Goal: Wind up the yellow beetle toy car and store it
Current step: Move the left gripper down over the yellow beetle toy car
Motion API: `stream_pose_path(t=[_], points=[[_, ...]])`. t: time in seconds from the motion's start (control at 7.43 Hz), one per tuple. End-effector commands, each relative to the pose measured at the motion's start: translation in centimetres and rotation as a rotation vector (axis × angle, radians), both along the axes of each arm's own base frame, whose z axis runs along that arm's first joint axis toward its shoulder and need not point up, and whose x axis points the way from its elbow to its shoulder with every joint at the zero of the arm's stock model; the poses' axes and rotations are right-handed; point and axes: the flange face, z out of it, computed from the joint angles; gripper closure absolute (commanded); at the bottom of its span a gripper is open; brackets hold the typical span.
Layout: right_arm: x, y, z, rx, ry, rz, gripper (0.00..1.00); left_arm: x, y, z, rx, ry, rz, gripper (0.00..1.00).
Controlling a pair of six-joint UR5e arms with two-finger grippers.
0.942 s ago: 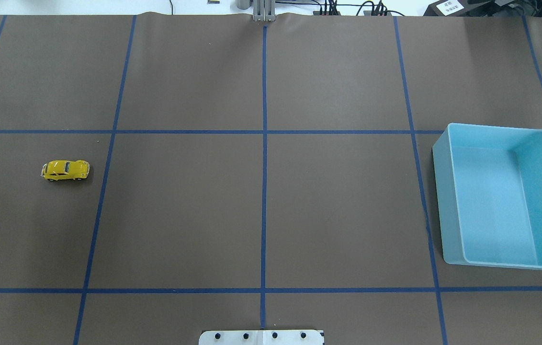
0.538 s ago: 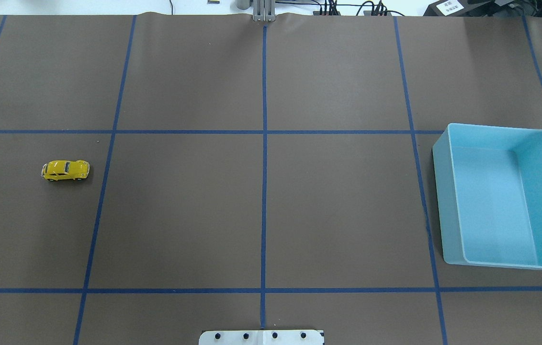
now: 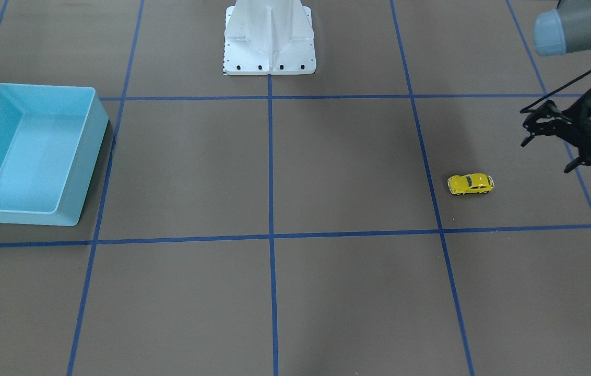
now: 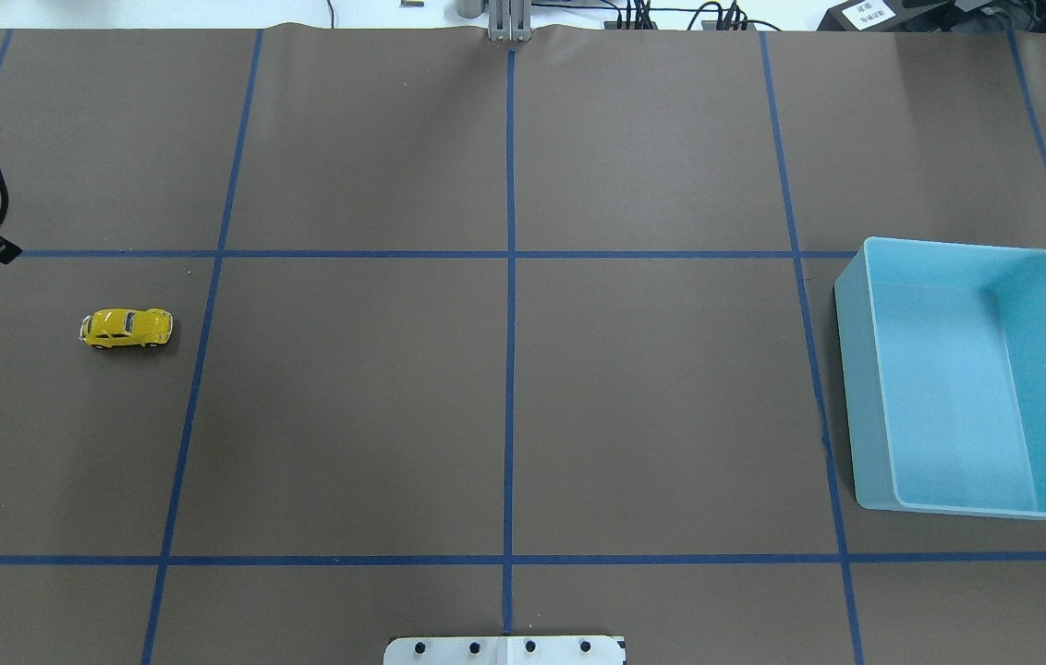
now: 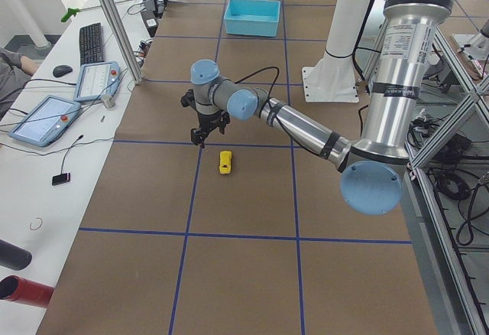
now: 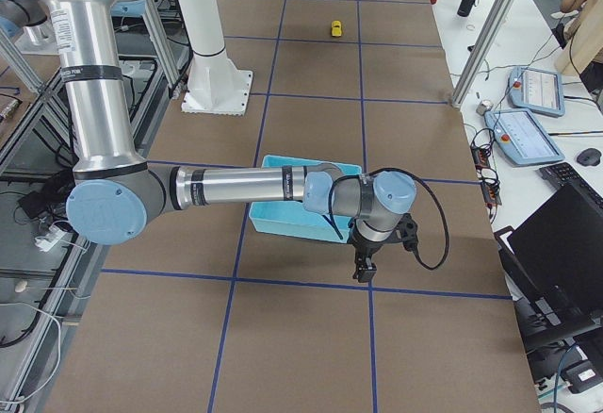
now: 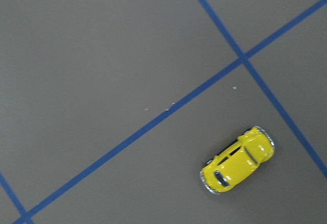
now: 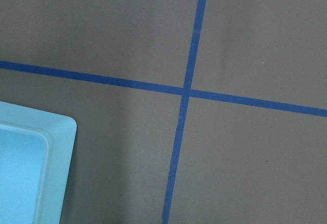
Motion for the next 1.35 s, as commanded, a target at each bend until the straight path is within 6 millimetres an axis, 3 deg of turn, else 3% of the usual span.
stream_pose_path(t=[0.0,0.27,0.4,0.81,0.94,1.21], points=[[0.0,0.0,0.0,-0.001,0.0,0.0,0.0,4.2,1.8,-1.1,0.288,-0.102,0.247,0.0],[0.0,0.3,0.5,-0.01,0.002,0.0,0.0,5.7,1.9,0.5,0.392,-0.126,0.407,0.0],[0.0,0.2,0.4,-0.009,0.004,0.0,0.0,7.5,1.8,1.2,0.397,-0.121,0.435,0.0],[0.0,0.1,0.1,-0.002,0.002,0.001,0.0,10.2,1.2,3.6,0.456,-0.082,0.462,0.0],[0.0,0.1,0.1,-0.004,0.002,0.001,0.0,10.5,1.2,3.7,0.471,-0.073,0.464,0.0],[0.0,-0.1,-0.1,0.001,0.002,0.001,0.0,13.7,2.0,3.9,0.468,-0.063,0.515,0.0]])
